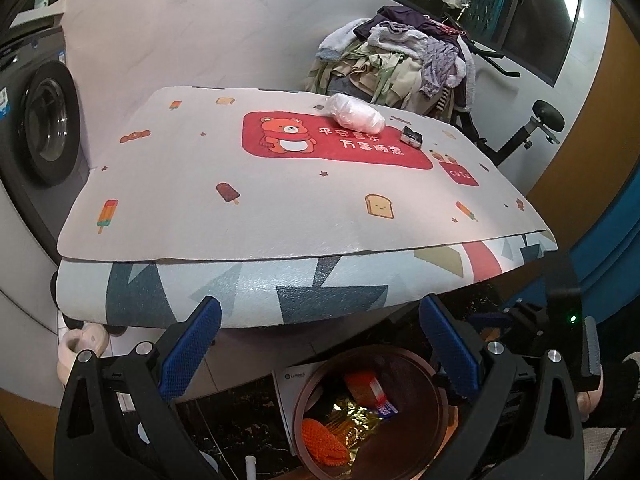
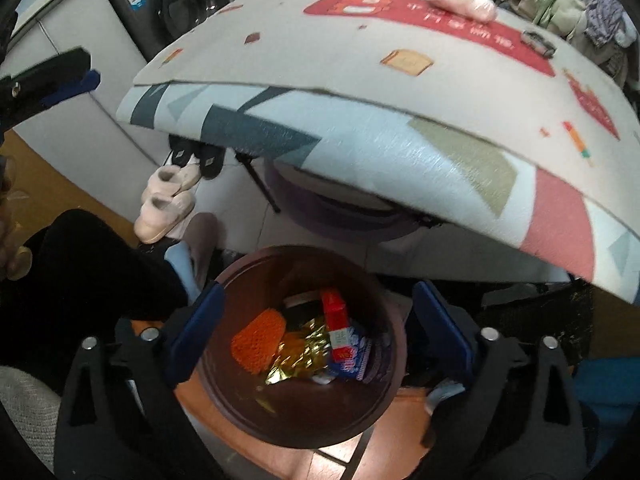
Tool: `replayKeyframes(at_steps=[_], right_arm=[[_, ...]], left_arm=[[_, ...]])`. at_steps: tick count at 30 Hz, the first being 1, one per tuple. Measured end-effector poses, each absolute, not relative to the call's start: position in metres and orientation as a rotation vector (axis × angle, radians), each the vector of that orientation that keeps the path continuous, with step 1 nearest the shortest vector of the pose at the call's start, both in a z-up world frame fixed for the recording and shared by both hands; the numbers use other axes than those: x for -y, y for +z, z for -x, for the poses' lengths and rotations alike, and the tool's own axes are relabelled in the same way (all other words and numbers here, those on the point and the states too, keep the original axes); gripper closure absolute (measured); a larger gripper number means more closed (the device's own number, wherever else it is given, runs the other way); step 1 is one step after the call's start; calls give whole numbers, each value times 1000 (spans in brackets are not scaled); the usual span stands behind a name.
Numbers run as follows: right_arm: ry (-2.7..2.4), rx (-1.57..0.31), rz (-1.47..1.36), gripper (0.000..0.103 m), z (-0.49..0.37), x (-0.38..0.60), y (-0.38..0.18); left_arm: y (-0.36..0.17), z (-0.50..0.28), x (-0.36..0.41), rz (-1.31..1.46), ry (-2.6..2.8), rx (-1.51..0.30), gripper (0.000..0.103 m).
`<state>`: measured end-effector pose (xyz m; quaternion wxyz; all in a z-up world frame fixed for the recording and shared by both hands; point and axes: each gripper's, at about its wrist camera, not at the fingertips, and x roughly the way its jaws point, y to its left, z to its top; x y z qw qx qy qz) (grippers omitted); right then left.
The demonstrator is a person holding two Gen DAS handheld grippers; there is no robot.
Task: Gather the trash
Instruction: 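Open the right tool to drop the red Double Happiness box into the bin, then grasp the white plastic bag with the left tool while the right tool grasps the black Face tissue pack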
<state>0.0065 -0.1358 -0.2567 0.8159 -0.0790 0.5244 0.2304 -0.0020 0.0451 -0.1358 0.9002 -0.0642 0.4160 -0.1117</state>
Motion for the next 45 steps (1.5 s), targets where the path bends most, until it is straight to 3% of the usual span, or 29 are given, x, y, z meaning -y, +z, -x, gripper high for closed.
replayKeyframes(at_steps=[20,32,33,37,45], right_arm=[[258,-945,-5,6,-69,220,-211],[152,-898,-94,6,-147,268,-203],[143,-896,-103,6,-155,273,-204],[117,-891,-124,6,-182,289,-206],[86,-892,-158,6,-226,322,-214]], left_arm=[[-132,-46,-56,183,-233,-869,6],[-134,-196,-28,375,-376,-906,6],[-133,-211,-25,378,-377,-901,7],[-145,-298,-12,507,-384,-908,29],[-186,-426,39,541,-366,-977,34]])
